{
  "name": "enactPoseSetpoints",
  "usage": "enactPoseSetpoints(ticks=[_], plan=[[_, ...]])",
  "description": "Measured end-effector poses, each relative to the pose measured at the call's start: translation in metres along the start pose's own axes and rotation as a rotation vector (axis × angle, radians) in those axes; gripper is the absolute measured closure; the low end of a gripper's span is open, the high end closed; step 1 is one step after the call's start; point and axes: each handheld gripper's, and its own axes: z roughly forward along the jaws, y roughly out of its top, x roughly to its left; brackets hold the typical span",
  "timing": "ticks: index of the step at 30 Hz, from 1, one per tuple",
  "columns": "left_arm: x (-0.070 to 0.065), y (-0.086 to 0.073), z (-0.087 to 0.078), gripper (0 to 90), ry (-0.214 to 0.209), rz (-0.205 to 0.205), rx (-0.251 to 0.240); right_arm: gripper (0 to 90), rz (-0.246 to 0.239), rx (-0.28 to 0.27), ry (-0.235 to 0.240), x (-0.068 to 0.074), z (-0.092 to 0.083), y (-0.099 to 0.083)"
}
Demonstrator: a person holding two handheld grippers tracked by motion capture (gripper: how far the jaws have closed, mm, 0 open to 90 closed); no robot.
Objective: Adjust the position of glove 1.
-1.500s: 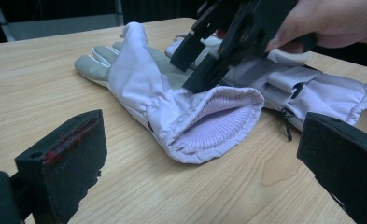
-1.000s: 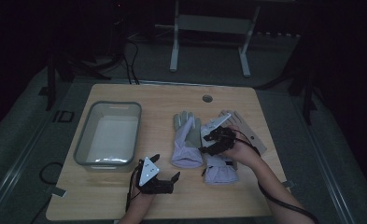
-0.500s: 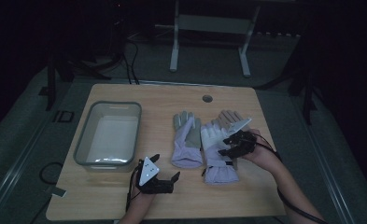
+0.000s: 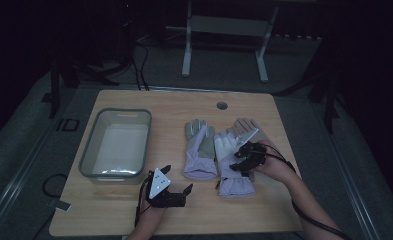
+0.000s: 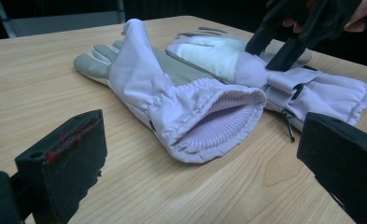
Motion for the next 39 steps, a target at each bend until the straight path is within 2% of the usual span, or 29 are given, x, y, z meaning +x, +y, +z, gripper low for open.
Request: enactPoseSetpoints(ticks=[4, 5, 11, 15, 20, 29, 34, 39], plan=[[0.000, 0.000, 0.000, 1.8, 0.000, 0.000, 0.000, 61.3, 0.002, 0.029, 0.018, 0.003, 0.006, 0.001], [0.000, 0.000, 0.000, 1.8, -0.001, 0.000, 0.000, 62.0, 0.009, 0.028, 0.019, 0.004, 0.006, 0.000], [0.000, 0.000, 0.000, 1.8, 0.000, 0.000, 0.002, 67.6, 0.100, -0.039, 0.000, 0.008, 0.003, -0.009], [0.000, 0.000, 0.000, 1.8, 0.003, 0.000, 0.003, 75.0, 0.133, -0.078, 0.001, 0.006, -0.005, -0.014], [0.000, 0.000, 0.000, 1.8, 0.003, -0.001, 0.002, 76.6, 0.134, -0.097, -0.018, 0.008, -0.022, -0.011], [0.000, 0.000, 0.000, 1.8, 0.005, -0.002, 0.000, 76.9, 0.153, -0.187, -0.075, 0.005, -0.066, 0.000], [0.000, 0.000, 0.000, 1.8, 0.006, -0.001, -0.001, 76.8, 0.148, -0.222, -0.117, 0.002, -0.088, 0.015], [-0.001, 0.000, 0.000, 1.8, 0.005, 0.002, -0.004, 76.8, 0.137, -0.246, -0.125, 0.000, -0.101, 0.033]])
